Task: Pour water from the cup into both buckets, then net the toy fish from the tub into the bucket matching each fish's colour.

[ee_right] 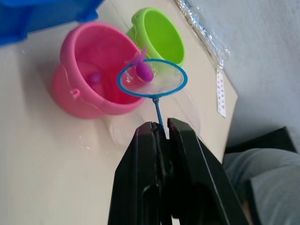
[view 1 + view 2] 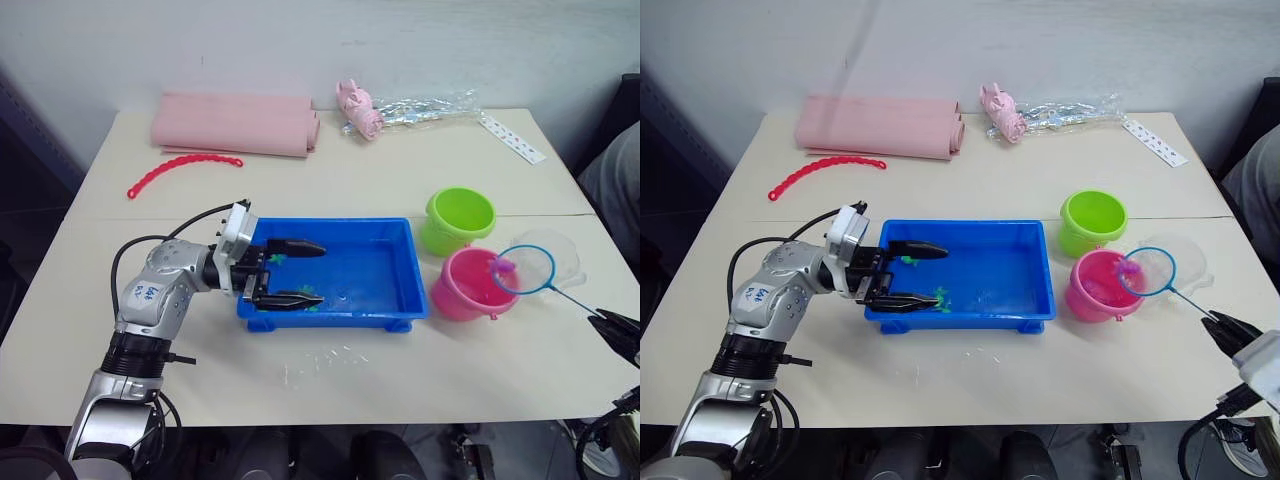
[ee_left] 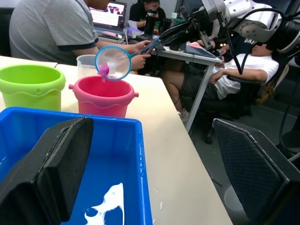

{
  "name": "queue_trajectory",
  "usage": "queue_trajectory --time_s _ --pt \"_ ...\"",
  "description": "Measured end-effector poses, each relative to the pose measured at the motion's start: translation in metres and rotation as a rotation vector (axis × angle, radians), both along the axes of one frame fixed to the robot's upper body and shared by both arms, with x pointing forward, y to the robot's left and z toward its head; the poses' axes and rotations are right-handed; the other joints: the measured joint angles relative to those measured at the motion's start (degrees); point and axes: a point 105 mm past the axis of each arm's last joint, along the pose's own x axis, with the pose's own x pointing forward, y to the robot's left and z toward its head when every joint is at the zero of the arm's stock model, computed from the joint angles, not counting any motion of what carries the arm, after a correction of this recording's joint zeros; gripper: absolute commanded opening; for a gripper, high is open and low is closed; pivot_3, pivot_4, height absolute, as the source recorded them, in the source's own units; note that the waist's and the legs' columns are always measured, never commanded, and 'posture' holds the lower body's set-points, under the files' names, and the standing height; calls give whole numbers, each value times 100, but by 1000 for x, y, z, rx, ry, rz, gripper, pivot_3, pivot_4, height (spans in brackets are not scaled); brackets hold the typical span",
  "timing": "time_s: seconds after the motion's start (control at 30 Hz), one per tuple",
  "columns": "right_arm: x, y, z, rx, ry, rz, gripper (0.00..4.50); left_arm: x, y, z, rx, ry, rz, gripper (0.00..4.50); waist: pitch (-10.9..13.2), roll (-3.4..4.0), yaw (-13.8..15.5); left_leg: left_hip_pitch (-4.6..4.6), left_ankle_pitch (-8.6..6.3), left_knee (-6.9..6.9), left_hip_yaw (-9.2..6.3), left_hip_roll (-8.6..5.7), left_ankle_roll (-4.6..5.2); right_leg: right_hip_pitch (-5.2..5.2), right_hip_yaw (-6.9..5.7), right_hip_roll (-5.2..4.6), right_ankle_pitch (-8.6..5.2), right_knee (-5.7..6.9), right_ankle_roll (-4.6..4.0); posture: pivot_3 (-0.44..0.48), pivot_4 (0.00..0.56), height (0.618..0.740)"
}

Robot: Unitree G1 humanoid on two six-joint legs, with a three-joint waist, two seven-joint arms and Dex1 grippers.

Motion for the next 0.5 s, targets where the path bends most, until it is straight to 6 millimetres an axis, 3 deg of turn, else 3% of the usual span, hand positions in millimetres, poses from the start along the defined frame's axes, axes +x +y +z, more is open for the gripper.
queue_trajectory --time_s 0.1,0.37,0.5 --pt "3 0 -4 -70 -16 17 0 0 0 -1 8 -17 5 4469 0 1 0 0 1 0 0 0 -1 0 0 1 0 1 0 0 150 740" --pt "11 11 9 -370 -146 109 0 2 -2 -4 0 -6 13 4469 -1 2 -1 1 2 3 0 0 -1 0 0 0 0 3 0 0 150 740" --pt "10 18 -1 -422 -129 158 0 3 -2 -4 -1 -4 20 4469 -1 2 5 0 2 3 -1 0 0 1 -1 0 0 4 0 0 150 740"
